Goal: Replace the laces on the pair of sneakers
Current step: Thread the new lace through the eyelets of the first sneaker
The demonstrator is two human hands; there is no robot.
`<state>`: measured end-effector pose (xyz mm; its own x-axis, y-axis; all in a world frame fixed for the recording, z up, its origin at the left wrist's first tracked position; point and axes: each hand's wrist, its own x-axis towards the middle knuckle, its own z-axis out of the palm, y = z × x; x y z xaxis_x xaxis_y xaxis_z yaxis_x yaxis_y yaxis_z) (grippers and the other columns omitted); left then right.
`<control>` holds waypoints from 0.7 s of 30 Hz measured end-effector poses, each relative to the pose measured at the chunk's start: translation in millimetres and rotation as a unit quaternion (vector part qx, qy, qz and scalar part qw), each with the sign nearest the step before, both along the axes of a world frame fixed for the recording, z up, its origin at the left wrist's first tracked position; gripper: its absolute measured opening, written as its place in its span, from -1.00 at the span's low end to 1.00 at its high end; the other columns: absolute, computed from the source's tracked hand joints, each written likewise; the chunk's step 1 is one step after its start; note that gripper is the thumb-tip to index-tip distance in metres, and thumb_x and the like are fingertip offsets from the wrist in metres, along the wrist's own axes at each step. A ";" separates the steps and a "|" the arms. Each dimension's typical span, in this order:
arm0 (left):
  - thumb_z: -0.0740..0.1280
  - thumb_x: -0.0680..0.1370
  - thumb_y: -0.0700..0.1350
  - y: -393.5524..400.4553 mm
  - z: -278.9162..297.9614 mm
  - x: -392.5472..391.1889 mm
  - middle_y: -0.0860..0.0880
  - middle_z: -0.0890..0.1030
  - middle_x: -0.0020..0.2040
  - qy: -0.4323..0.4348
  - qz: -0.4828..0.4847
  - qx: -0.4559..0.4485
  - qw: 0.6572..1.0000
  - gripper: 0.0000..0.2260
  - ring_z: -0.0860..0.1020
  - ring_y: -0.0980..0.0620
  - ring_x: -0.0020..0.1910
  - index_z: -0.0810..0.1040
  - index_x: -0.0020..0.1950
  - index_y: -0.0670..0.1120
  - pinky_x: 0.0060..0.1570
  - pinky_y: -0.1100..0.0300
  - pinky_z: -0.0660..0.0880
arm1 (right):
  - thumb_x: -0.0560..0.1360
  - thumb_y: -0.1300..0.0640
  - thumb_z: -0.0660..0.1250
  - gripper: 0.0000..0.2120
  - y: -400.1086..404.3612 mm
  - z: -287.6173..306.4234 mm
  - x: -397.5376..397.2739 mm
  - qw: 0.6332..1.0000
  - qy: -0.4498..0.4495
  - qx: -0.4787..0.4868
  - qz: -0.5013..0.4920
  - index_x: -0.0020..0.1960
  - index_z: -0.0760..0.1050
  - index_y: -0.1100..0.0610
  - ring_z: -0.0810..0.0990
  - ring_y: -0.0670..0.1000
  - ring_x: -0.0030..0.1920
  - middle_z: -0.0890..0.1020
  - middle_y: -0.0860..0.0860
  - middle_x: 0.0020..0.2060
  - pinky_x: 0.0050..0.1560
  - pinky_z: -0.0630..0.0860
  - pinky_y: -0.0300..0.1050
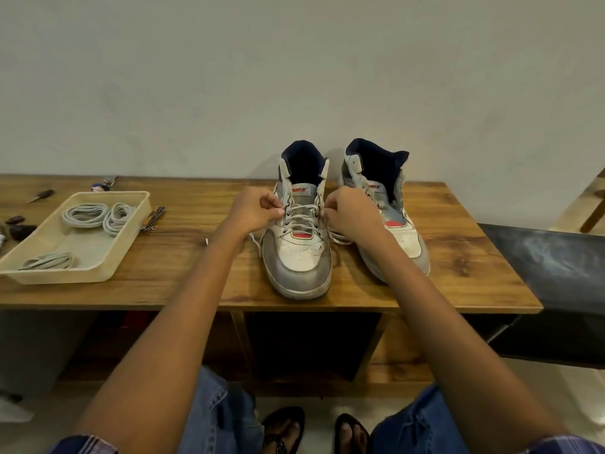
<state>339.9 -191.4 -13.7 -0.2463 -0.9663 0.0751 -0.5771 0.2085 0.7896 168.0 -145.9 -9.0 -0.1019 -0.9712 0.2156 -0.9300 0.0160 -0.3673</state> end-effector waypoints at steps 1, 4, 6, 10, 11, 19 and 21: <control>0.40 0.47 -0.27 -0.7 -0.3 -1.3 0.00 0.52 -0.27 -0.014 0.000 -0.013 1.000 -0.86 0.46 0.07 -0.23 0.60 0.01 -0.25 -0.18 0.21 0.41 | 0.53 0.11 0.32 -0.80 0.2 -1.0 -0.2 1.000 -0.008 -0.016 0.000 -0.05 0.62 0.23 0.58 0.04 -0.13 0.66 0.10 -0.14 -0.07 0.52 -0.09; 0.37 0.50 -0.23 -0.8 -0.3 -5.7 -0.02 0.57 -0.19 -0.098 0.022 -0.071 0.992 -0.94 0.47 0.08 -0.20 0.61 -0.05 -0.16 -0.17 0.22 0.37 | 0.52 0.13 0.31 -0.80 0.5 -1.0 0.2 0.998 -0.040 -0.054 -0.006 -0.13 0.63 0.24 0.57 0.01 -0.23 0.66 0.09 -0.25 -0.15 0.52 -0.14; 0.35 0.51 -0.22 -0.3 0.9 -3.7 -0.04 0.61 -0.12 -0.123 0.061 -0.093 0.986 -0.94 0.49 0.07 -0.15 0.62 -0.07 -0.13 -0.13 0.22 0.36 | 0.49 0.17 0.31 -0.81 0.9 0.1 -0.9 0.996 -0.044 -0.074 -0.025 -0.17 0.64 0.25 0.58 0.03 -0.27 0.65 0.11 -0.29 -0.16 0.57 -0.10; 0.36 0.50 -0.24 1.0 1.2 7.3 -0.09 0.65 -0.07 -0.108 0.099 -0.068 0.987 -0.89 0.51 0.05 -0.13 0.66 -0.02 -0.17 -0.08 0.20 0.40 | 0.48 0.21 0.33 -0.84 2.3 2.1 -7.1 0.993 -0.050 -0.082 -0.065 -0.18 0.64 0.25 0.57 0.02 -0.25 0.64 0.11 -0.30 -0.10 0.56 -0.08; 0.35 0.51 -0.23 1.5 0.7 7.7 -0.10 0.65 -0.05 -0.120 0.100 -0.062 0.986 -0.88 0.51 0.05 -0.13 0.65 0.00 -0.18 -0.07 0.20 0.39 | 0.48 0.21 0.33 -0.84 2.6 1.3 -7.8 0.993 -0.050 -0.081 -0.067 -0.18 0.65 0.25 0.58 0.03 -0.25 0.64 0.11 -0.30 -0.11 0.55 -0.10; 0.30 0.54 -0.27 6.1 4.2 3.6 -0.07 0.63 0.06 -0.147 0.136 -0.084 0.976 -0.85 0.56 -0.05 0.07 0.64 0.02 -0.14 -0.11 0.21 0.36 | 0.51 0.26 0.25 -0.78 1.4 21.6 -15.7 0.998 0.027 0.023 -0.044 0.11 0.56 0.25 0.55 0.12 0.08 0.61 0.15 0.05 0.17 0.47 -0.01; 0.29 0.55 -0.22 6.1 11.9 3.3 -0.07 0.63 0.04 -0.107 0.153 -0.132 0.974 -0.87 0.57 -0.05 0.05 0.62 0.03 -0.15 -0.09 0.21 0.37 | 0.52 0.32 0.21 -0.72 -1.4 32.5 -20.2 0.998 0.038 0.015 -0.038 0.21 0.49 0.29 0.50 0.18 0.18 0.57 0.19 0.14 0.22 0.42 0.01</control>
